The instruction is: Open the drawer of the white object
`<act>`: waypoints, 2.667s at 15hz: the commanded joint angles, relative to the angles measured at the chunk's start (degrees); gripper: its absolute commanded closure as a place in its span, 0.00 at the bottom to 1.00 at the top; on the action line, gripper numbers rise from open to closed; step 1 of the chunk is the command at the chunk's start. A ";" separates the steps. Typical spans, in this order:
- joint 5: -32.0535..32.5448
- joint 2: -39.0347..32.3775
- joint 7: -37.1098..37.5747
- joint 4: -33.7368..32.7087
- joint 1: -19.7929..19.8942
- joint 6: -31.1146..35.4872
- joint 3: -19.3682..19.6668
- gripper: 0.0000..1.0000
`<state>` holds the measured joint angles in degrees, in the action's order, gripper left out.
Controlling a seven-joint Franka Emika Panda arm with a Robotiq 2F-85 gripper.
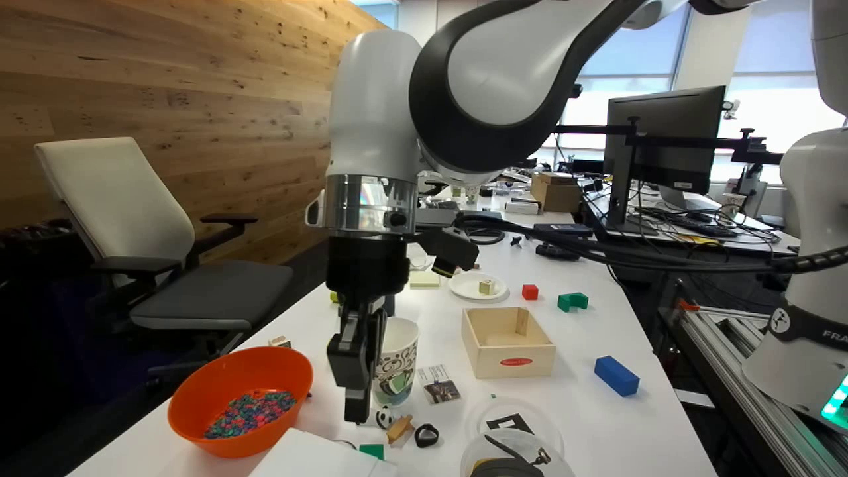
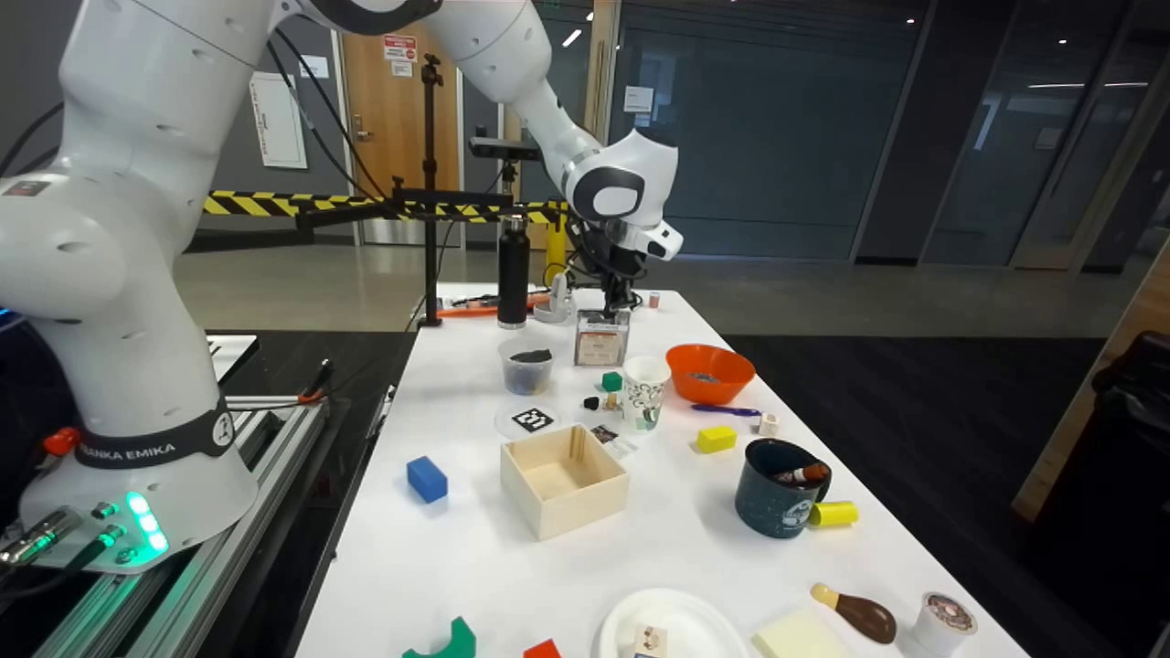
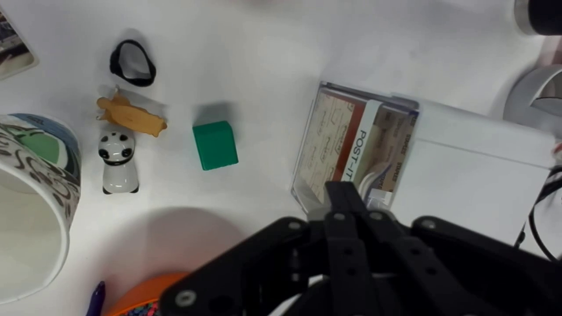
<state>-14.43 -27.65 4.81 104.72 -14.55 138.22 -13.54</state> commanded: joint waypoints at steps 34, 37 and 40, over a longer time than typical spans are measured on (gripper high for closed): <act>-1.26 -1.32 1.49 -0.09 0.12 -1.56 0.66 0.01; -4.86 -2.08 -0.99 -0.11 2.25 -0.78 -0.93 0.05; -8.76 -2.82 -3.67 -0.15 4.55 0.35 -2.37 0.06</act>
<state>-18.89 -29.55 4.71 105.04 -12.82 137.45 -13.75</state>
